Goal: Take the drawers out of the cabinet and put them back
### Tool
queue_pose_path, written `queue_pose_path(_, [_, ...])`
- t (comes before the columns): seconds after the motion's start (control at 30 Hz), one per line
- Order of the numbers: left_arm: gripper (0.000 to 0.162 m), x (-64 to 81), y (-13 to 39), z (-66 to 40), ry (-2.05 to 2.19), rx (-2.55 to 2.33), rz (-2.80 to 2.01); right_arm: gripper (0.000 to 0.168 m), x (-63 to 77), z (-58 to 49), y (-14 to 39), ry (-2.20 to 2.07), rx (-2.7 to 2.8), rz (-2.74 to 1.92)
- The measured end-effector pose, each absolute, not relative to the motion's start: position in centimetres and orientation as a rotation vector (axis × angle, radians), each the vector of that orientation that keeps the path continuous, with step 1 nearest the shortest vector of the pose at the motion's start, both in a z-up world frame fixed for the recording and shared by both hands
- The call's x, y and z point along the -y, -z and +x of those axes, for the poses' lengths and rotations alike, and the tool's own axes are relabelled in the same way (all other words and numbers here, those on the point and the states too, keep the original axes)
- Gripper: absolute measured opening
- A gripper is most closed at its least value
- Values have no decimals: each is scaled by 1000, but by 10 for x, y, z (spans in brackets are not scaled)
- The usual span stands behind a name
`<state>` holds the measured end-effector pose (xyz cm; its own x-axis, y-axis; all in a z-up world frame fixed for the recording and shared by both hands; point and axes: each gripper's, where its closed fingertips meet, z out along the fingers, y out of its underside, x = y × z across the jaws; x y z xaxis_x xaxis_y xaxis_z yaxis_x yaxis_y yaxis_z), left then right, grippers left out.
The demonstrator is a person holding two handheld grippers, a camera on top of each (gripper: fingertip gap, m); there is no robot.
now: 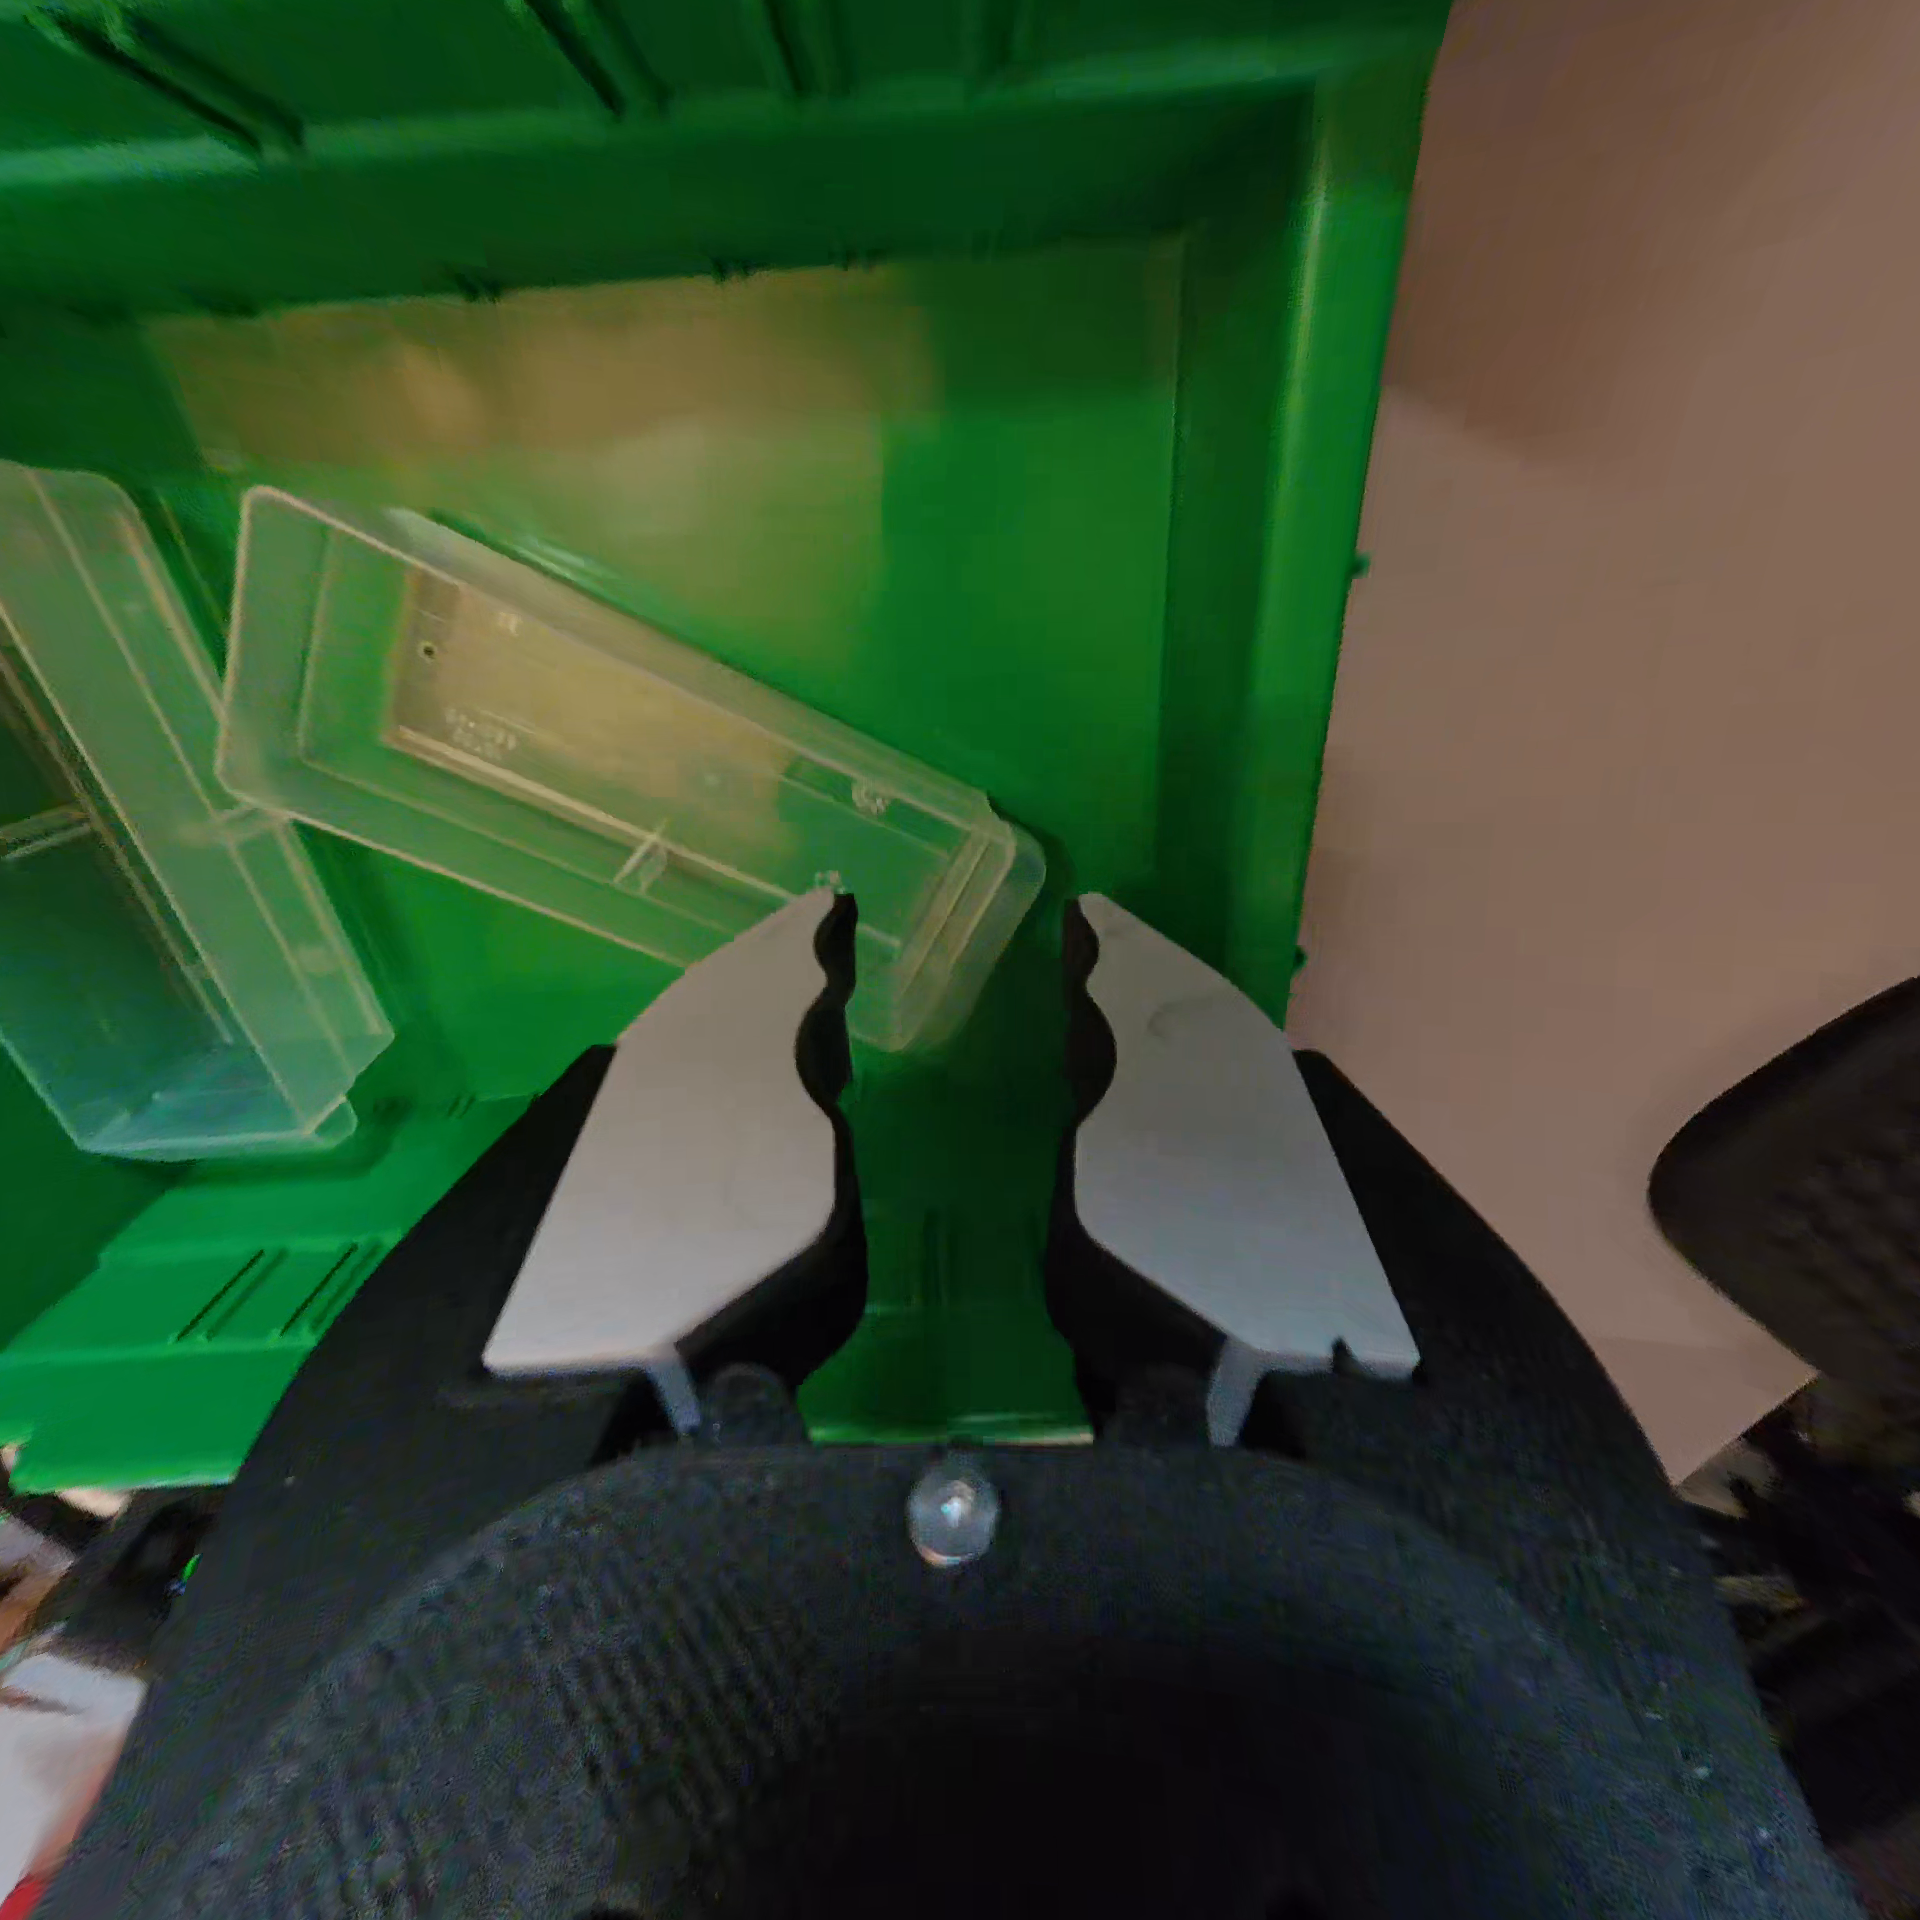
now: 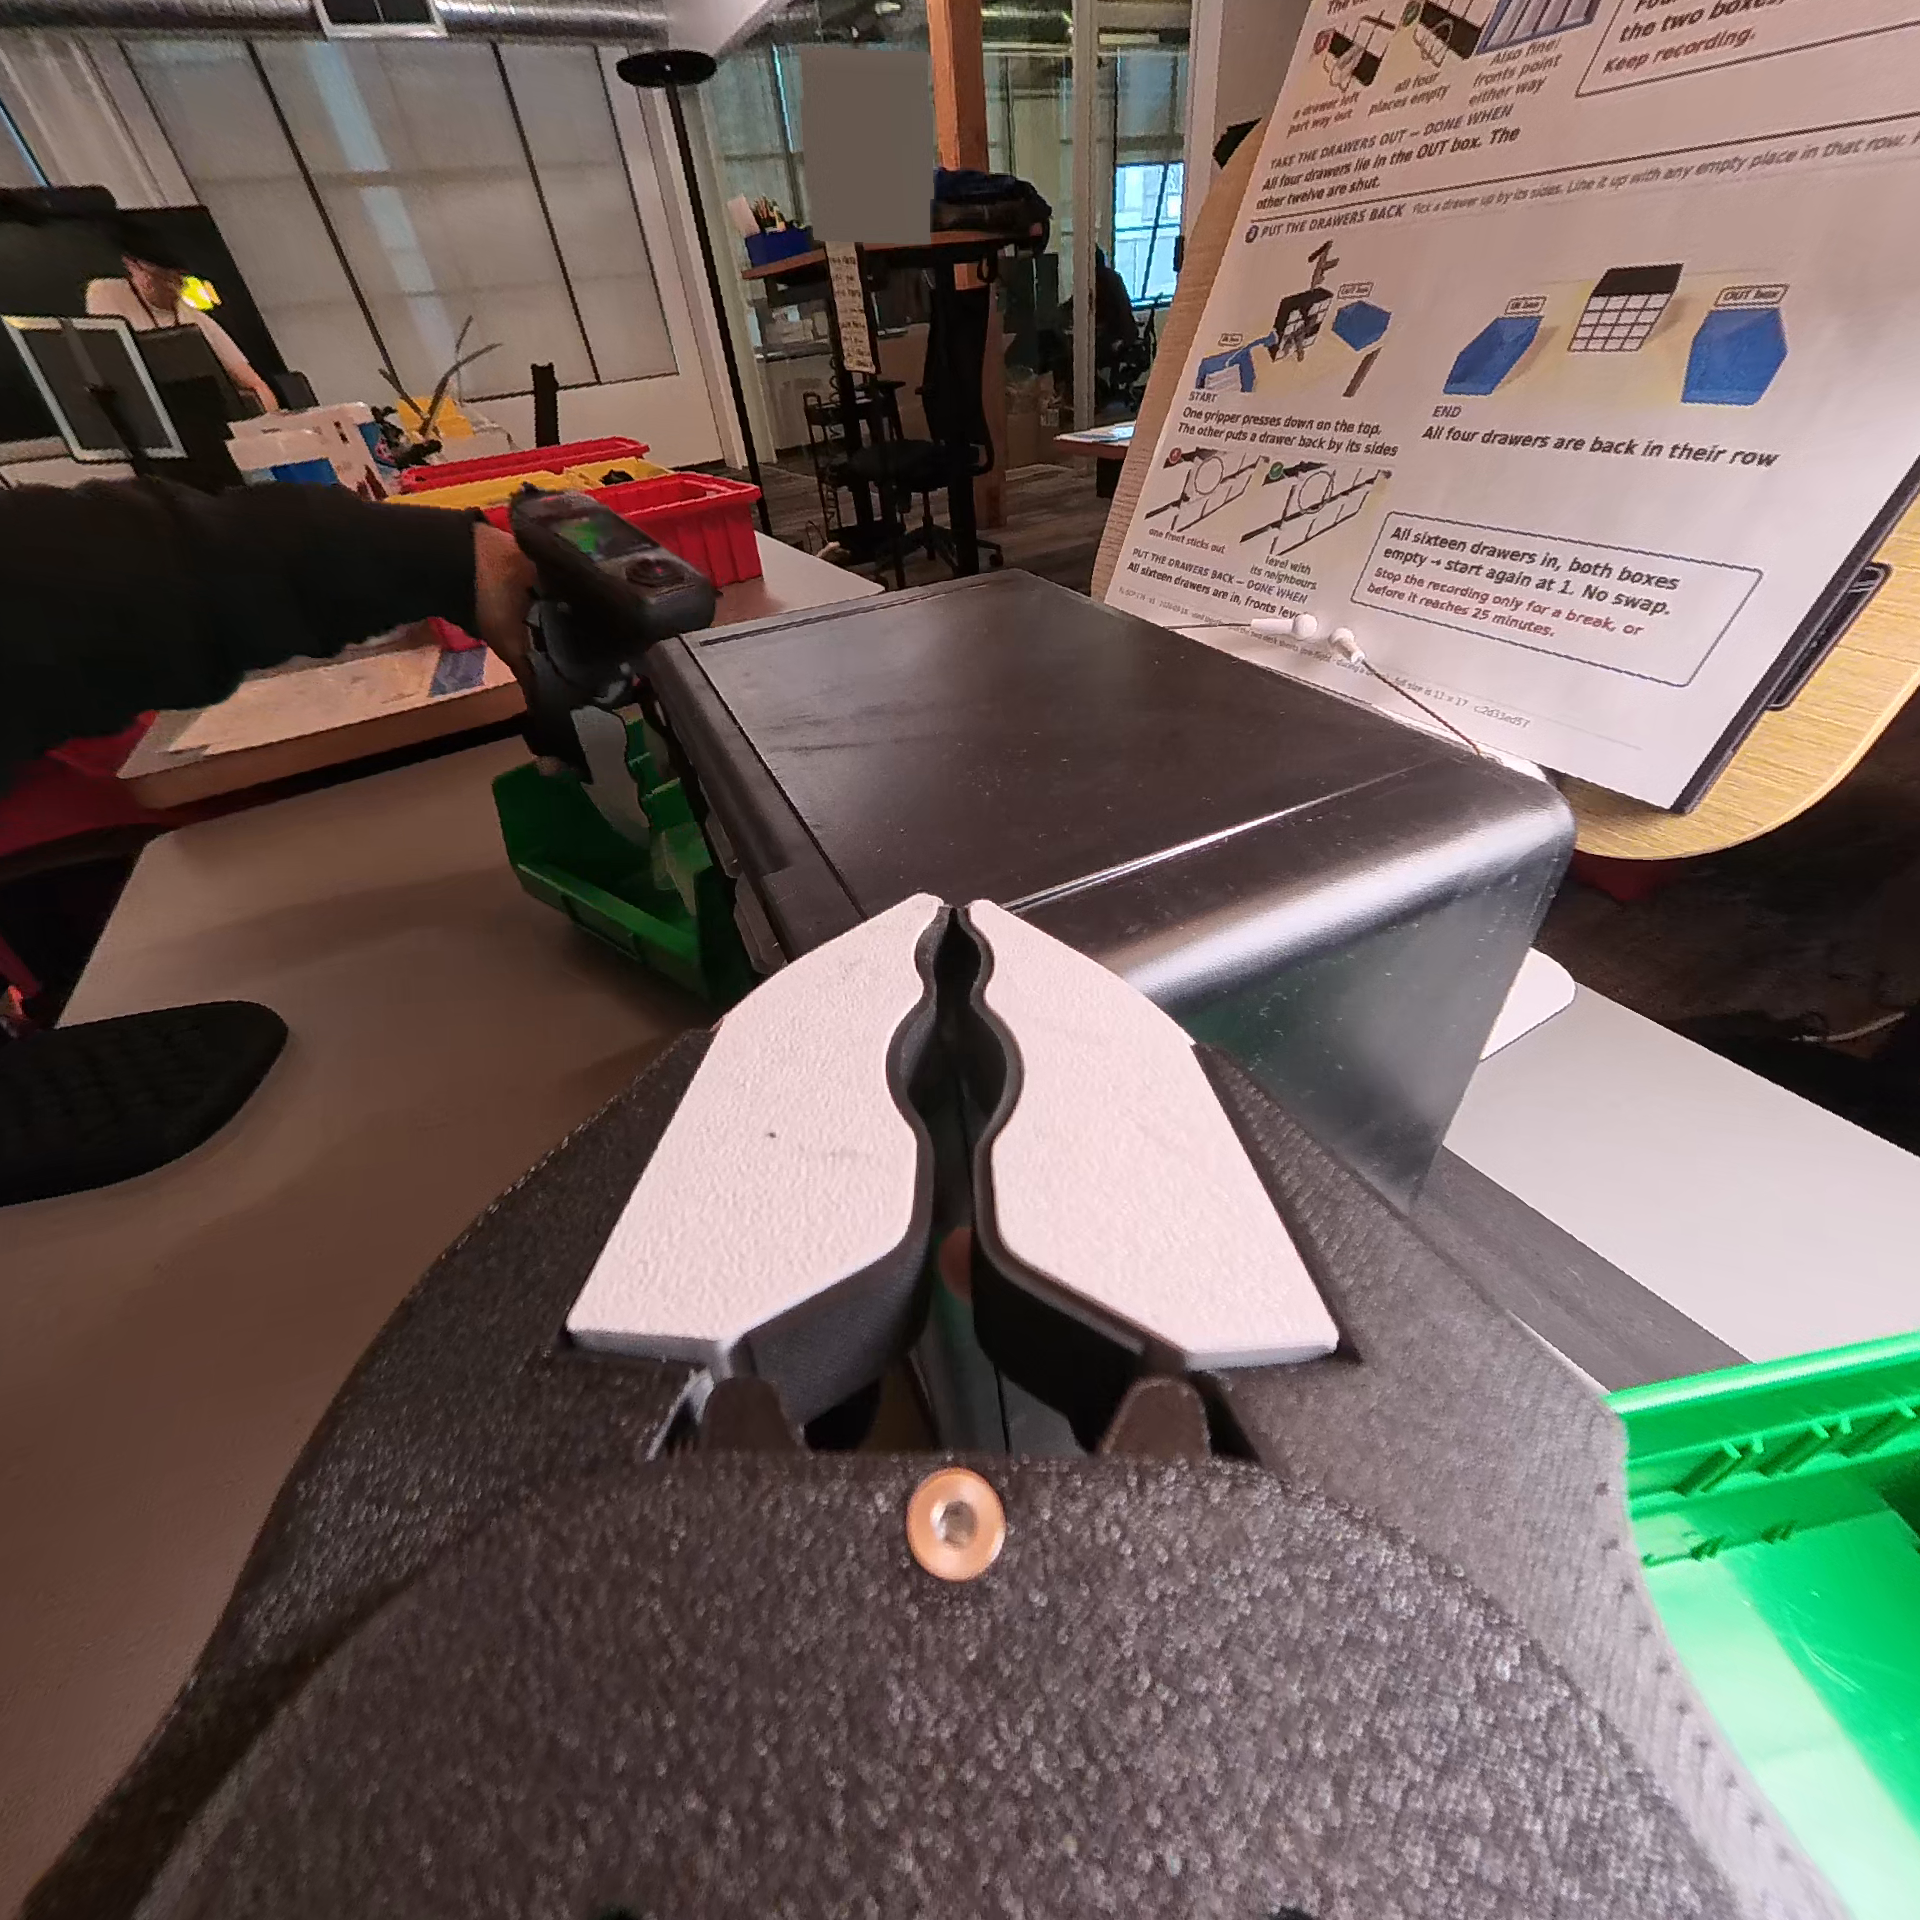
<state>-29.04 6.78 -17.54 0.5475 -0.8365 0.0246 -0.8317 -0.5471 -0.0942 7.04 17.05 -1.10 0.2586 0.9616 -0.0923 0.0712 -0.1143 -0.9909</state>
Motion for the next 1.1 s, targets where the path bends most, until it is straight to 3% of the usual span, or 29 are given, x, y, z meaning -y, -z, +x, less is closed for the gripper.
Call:
queue_pose_path(0.03, [39, -64, 176, -294, 73, -1486, -2697, 0, -170, 70, 11, -1048, 1024, -1459])
queue_pose_path(0.27, [36, -54, 210, -315, -189, -1663, -2648, 0, -170, 70, 11, -1047, 1023, -1459])
queue_pose_path(0.37, [21, -54, 217, -311, -203, -1686, -2620, 0, -170, 70, 11, -1047, 1023, -1458])
queue_pose_path(0.47, [18, -58, 211, -307, -227, -1662, -2593, 0, -170, 70, 11, -1049, 1023, -1457])
queue_pose_path(0.83, [17, -26, 108, -244, -259, -1682, -2438, 0, -171, 70, 11, -1050, 1021, -1456])
queue_pose_path(1.1, [17, 40, 38, -117, 371, -1763, -2207, 0, -171, 69, 11, -1027, 1027, -1457])
